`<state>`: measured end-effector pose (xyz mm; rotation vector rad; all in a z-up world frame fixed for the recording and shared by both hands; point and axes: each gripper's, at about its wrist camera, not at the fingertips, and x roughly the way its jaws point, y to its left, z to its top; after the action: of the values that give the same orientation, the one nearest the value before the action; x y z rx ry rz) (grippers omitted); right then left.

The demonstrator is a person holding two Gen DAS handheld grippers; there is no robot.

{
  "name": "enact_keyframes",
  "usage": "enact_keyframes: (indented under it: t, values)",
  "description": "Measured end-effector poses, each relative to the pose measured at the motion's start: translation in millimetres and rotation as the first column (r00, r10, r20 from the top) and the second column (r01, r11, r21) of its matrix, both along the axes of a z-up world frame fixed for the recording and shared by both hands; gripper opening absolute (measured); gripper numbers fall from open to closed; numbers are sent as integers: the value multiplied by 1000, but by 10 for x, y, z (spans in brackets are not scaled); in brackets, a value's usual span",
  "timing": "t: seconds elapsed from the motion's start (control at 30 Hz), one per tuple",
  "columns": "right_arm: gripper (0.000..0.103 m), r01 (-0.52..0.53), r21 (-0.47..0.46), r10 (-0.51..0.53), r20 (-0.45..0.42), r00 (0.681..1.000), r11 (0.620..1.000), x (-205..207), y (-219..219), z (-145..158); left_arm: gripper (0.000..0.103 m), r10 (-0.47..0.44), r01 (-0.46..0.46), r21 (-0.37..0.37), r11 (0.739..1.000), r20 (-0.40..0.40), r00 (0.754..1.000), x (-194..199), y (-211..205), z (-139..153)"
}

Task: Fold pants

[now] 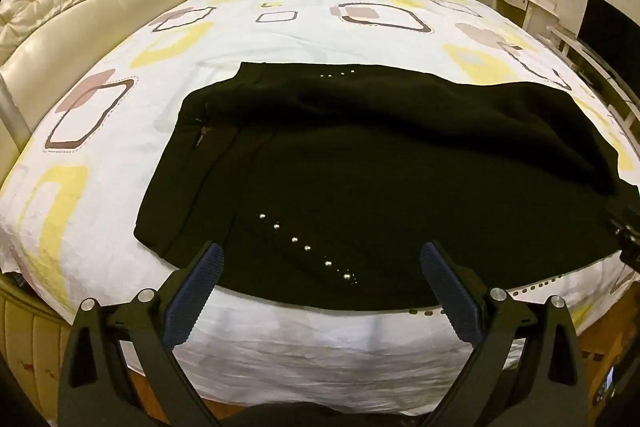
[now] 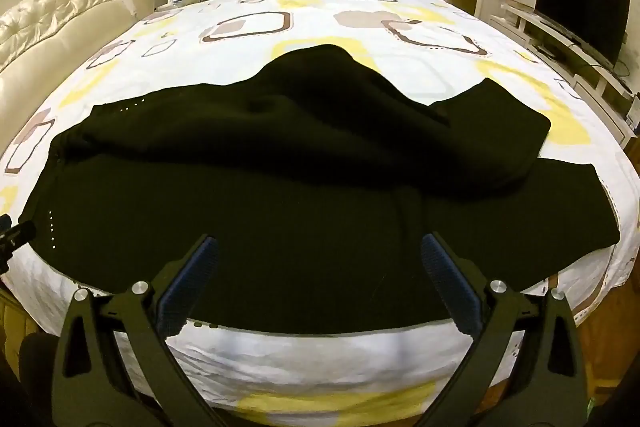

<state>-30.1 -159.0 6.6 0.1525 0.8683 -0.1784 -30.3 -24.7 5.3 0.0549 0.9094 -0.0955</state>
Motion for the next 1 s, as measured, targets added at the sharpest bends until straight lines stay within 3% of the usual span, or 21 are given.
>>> enact_keyframes:
  t: [1.0]
  values:
    - [101,-15,2,15,-14,1000,1000,19,91,-37,98,31,-30,-25,999,24,999,-1,-2,70]
